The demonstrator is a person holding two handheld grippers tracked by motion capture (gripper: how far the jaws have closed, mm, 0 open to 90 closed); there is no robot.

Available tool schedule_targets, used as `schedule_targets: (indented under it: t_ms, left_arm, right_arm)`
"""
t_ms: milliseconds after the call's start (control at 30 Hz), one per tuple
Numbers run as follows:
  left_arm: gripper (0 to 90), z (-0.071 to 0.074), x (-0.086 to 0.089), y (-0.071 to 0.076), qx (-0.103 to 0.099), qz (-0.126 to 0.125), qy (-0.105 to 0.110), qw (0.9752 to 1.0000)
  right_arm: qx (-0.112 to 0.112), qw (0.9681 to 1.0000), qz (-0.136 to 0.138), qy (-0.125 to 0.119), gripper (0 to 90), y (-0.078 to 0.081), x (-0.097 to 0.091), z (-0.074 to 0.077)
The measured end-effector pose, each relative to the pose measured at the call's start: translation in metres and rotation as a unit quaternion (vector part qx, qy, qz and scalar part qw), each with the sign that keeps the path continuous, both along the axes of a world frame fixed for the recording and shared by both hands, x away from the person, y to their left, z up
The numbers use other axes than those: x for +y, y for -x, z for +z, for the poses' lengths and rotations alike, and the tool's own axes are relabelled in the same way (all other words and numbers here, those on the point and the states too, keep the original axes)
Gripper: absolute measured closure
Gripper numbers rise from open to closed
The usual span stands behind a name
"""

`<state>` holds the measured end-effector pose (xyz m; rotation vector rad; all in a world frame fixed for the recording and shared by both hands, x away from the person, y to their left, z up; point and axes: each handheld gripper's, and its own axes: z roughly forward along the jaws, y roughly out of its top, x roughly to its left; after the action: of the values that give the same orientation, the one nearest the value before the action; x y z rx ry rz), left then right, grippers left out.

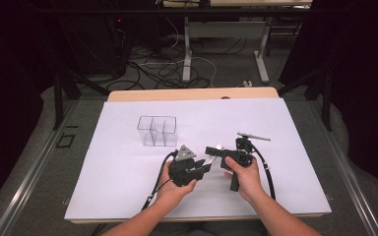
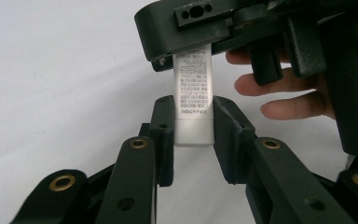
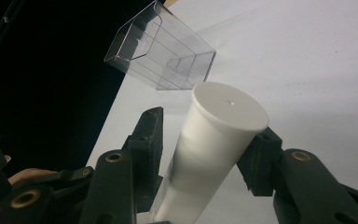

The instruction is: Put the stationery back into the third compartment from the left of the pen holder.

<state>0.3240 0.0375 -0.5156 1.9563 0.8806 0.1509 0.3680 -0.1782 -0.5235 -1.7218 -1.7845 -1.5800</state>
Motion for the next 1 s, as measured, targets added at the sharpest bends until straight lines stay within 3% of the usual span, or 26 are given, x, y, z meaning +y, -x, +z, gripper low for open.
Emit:
schedule_targets:
  t_ms: [467,867,1000]
  left_arm:
    - [70.9,-0.0041,-0.0006,-0.0006,-0.005,-0.004,-0.002,1.0]
    - [70.1,-0.0048,0.0015,-0.0006,-0.004,-0.002,-0.01,0.9999]
    - [63.7,-0.0047,0.0051,-0.0014,-0.002,0.004,-0.008,1.0]
  right_arm:
    - [0.019,0.9997,-0.005,-0.013,62.8,-0.0019,-0.0013,-0.0013]
    - [0.01,0.9998,0.01,-0.015,65.9,-0.0017,0.0034,0.0024]
    - [-0.002,0.9999,0.012,-0.012,66.0,-0.0025,0.006,0.0073]
